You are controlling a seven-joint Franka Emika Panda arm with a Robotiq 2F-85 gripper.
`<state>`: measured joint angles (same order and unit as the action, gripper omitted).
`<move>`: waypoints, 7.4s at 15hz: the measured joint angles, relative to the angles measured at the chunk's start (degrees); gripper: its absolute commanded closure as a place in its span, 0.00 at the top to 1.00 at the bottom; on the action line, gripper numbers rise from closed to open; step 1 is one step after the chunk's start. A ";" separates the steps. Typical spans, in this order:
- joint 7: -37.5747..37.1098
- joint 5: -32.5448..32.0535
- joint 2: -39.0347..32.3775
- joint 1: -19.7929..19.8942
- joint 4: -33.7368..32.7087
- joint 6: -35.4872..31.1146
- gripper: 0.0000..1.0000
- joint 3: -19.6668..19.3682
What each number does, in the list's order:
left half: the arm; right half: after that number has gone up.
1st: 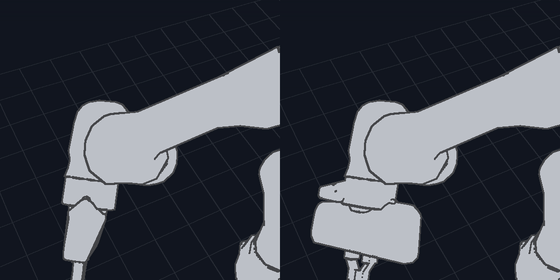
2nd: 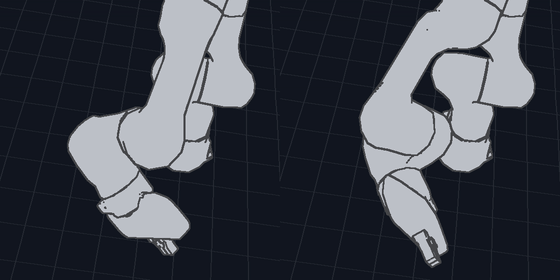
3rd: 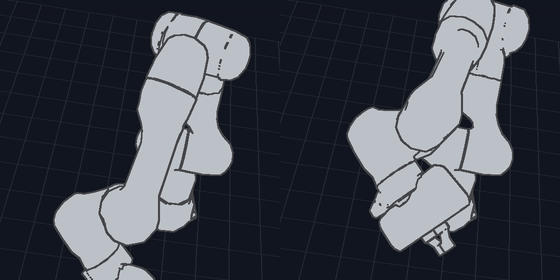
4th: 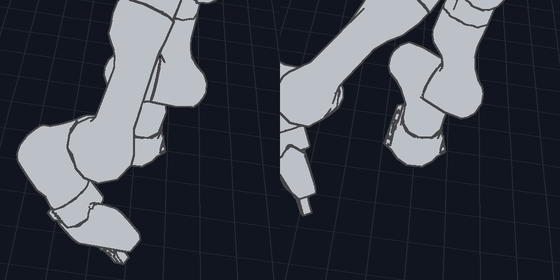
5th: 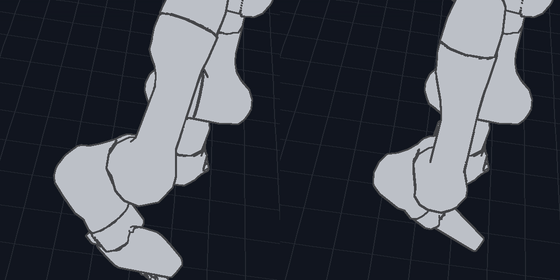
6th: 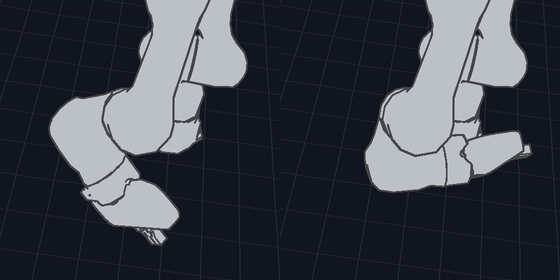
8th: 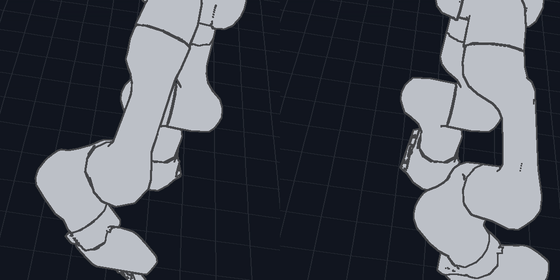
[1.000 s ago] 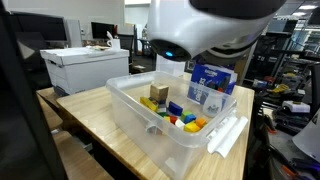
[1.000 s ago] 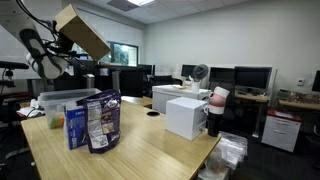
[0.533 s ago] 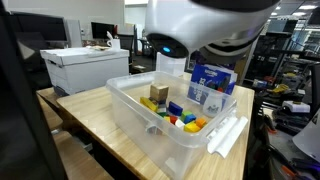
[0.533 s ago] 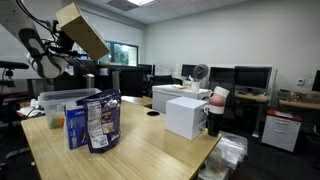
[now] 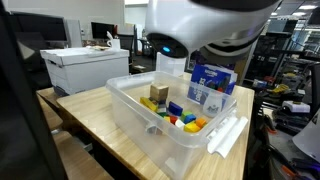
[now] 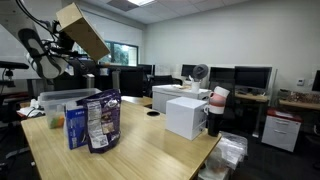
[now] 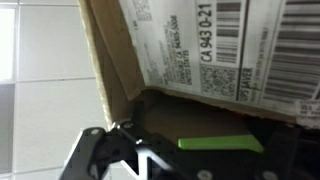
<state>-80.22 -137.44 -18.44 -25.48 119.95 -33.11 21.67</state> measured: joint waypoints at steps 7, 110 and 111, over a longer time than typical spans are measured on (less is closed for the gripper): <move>-2.60 0.92 0.00 -0.05 0.12 0.06 1.00 0.29; 48.79 94.87 15.48 0.79 -12.69 -42.05 1.00 1.91; 48.95 95.32 15.48 0.71 -12.54 -42.07 1.00 1.91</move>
<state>-31.27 -42.12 -2.96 -24.77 107.41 -75.18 23.59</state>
